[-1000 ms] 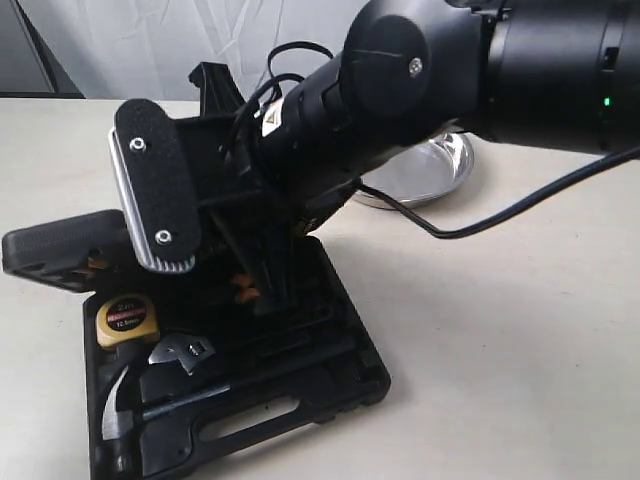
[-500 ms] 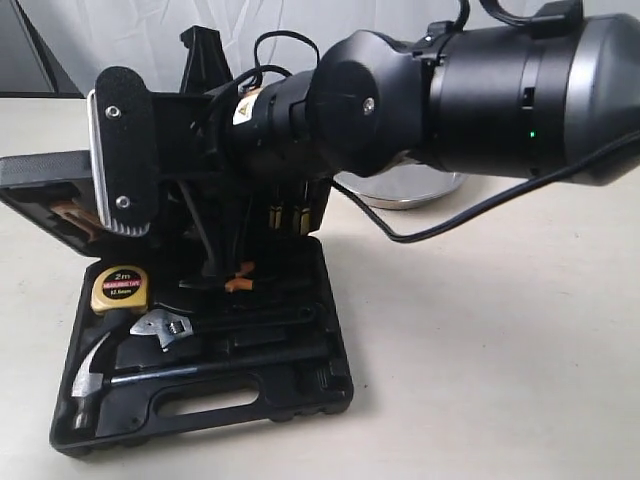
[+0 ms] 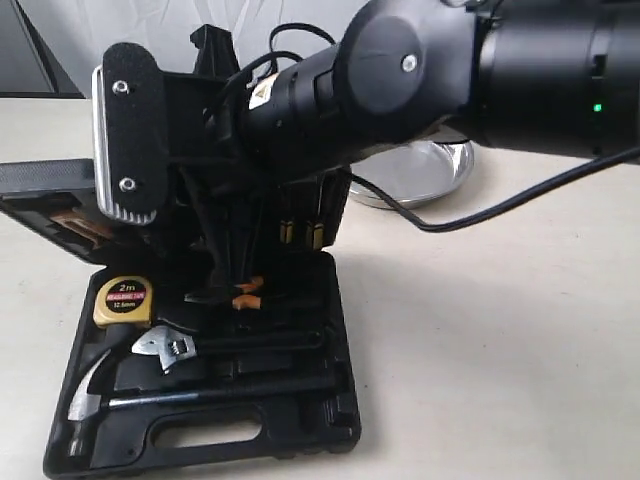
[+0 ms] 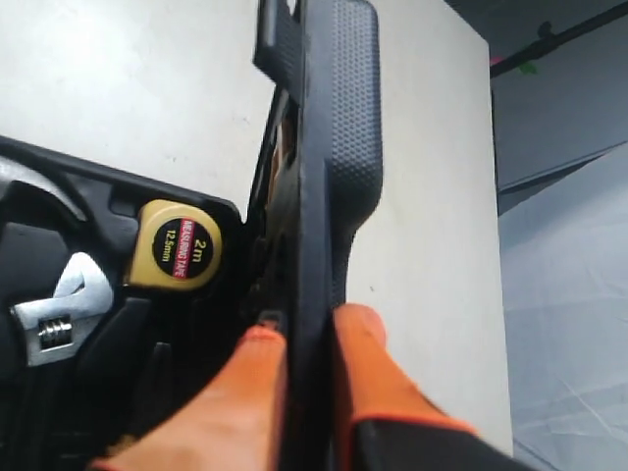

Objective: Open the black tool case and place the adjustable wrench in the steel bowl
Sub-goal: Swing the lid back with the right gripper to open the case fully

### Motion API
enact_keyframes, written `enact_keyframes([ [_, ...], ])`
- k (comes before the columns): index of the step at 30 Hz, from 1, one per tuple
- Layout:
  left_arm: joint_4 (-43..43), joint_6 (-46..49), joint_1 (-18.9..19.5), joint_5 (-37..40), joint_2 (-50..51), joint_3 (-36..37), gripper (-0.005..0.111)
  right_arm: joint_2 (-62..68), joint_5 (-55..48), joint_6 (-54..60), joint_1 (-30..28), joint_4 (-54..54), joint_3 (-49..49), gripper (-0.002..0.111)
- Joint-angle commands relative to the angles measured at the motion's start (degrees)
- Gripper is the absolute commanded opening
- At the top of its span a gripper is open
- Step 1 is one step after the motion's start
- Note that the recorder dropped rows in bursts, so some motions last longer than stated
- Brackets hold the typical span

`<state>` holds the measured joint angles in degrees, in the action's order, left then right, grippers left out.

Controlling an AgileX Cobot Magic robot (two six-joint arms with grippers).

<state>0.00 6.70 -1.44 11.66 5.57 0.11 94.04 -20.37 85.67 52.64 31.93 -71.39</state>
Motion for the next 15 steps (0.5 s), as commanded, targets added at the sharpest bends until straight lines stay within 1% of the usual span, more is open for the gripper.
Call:
enact_keyframes([
  [1,0.0,-0.32,-0.37,-0.5,-0.22,-0.11,0.0,-4.16,0.07,0.41,0.0,2.29,-0.39,-0.001],
  [4,0.0,-0.32,-0.37,-0.5,-0.22,-0.11,0.0,-3.21,-1.86,0.41,0.0,2.29,-0.39,-0.001],
  [7,0.0,-0.32,-0.37,-0.5,-0.22,-0.11,0.0,-1.19,-1.49,0.41,0.0,2.29,-0.39,-0.001],
  [15,0.0,-0.32,-0.37,-0.5,-0.22,-0.11,0.0,1.2,9.15,0.41,0.0,1.97,-0.39,-0.001],
])
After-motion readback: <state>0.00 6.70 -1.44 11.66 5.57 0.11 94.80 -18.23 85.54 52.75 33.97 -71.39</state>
